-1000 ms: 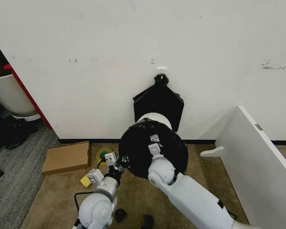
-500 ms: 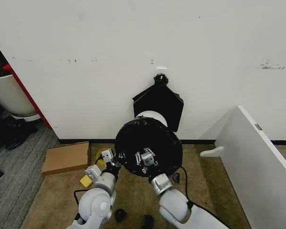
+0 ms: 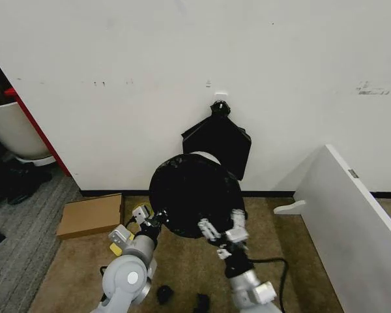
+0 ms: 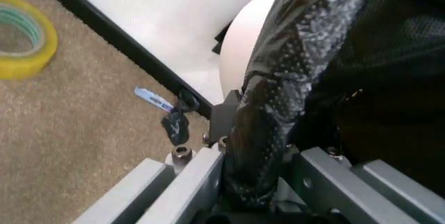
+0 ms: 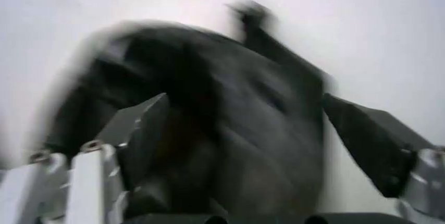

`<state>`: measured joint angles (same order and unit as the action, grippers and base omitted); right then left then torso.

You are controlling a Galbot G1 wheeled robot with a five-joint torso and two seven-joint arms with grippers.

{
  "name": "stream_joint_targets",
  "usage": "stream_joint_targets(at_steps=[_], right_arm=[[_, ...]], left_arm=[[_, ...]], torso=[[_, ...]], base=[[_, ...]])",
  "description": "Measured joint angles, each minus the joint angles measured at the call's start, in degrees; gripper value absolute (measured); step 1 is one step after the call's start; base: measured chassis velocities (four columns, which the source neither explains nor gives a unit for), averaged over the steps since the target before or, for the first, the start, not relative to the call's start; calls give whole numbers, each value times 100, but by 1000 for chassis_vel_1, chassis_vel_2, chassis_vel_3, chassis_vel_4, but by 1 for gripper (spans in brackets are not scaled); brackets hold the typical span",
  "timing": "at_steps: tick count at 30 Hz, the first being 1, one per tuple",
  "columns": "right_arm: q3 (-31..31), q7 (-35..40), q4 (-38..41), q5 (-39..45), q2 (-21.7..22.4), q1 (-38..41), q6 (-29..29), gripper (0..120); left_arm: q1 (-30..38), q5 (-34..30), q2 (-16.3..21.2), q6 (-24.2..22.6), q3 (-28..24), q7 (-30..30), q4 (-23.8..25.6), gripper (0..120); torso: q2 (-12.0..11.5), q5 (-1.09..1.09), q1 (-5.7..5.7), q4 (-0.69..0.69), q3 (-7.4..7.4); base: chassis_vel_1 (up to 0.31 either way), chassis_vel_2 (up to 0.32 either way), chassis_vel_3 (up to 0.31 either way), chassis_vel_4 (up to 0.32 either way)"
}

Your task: Place the garbage bag over the trash bin.

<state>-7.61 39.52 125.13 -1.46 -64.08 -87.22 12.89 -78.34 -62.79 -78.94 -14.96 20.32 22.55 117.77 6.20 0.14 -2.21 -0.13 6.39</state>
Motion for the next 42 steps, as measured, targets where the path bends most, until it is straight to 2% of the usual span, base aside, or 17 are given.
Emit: stream_joint_targets(at_steps=[4, 10, 16, 24, 35, 42], right_arm=[[43, 715, 92, -28, -52, -379, -317, 98], [51, 953, -62, 82, -91, -442, -551, 100], [-67, 238, -424, 820, -160, -159, -323, 100], [0, 14, -831, 986, -272, 153, -255, 100], [669, -418, -1515, 1420, -509, 425, 92, 100], [738, -607, -1812, 1476, -619, 536, 214, 100]], left_arm=[[16, -238, 14, -22, 226, 47, 16, 0], [10, -352, 65, -47, 368, 53, 78, 0], [-62, -350, 25, -82, 355, 44, 194, 0], [-104, -352, 13, -116, 354, 28, 324, 0], [-206, -378, -26, -315, 278, 9, 513, 0], [-258, -431, -41, -442, 278, 9, 683, 0]], torso=[[0, 1, 0, 1, 1], [0, 1, 0, 2, 1], [0, 0, 0, 2, 1], [0, 1, 0, 2, 1], [0, 1, -1, 2, 1], [-1, 1, -1, 2, 1]], base=[[0, 0, 0, 0], [0, 0, 0, 0], [0, 0, 0, 0], [0, 0, 0, 0], [0, 0, 0, 0], [0, 0, 0, 0]])
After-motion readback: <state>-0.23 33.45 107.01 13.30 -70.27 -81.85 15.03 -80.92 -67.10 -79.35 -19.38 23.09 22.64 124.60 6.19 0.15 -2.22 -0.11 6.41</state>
